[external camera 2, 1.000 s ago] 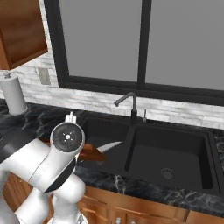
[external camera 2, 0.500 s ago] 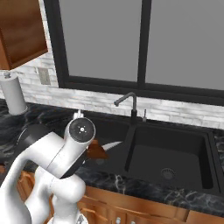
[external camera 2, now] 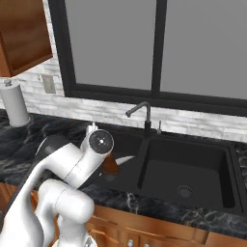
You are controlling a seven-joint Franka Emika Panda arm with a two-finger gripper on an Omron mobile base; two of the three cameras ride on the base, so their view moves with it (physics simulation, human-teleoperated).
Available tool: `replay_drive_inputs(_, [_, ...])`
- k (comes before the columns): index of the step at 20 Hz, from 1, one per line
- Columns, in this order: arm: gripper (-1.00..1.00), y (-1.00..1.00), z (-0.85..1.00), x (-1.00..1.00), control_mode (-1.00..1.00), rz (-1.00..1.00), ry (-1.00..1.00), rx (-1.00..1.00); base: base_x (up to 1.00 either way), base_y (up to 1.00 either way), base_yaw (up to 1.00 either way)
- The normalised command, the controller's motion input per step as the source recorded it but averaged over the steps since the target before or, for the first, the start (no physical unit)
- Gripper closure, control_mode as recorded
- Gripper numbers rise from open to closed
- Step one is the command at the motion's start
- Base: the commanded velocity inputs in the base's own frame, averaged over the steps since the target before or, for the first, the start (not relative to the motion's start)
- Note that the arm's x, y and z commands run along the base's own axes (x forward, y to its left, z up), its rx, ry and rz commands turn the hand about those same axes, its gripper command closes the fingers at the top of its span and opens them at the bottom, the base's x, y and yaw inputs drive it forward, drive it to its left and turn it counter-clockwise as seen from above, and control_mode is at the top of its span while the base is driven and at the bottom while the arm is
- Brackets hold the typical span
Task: Move the cutting board and knife to the sink. Then move spray from the cabinet to the counter.
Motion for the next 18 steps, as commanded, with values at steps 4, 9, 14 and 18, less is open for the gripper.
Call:
replay_drive_inputs(4, [1.0, 0.0, -0.41, 0.42, -1.0, 0.04, 0.0, 0.02, 0.0, 0.0, 0.0])
replay_drive_inputs(9, [1.0, 0.0, -0.46, 0.48, -1.0, 0.03, 0.0, 0.0, 0.0, 0.0, 0.0])
replay_drive_inputs(14, [1.0, -0.04, -0.51, 0.51, -1.0, 0.0, 0.0, 0.0, 0.0, 0.0, 0.0])
replay_drive_inputs(18, [1.0, -0.06, -0.52, 0.56, -1.0, 0.0, 0.01, 0.0, 0.0, 0.0, 0.0])
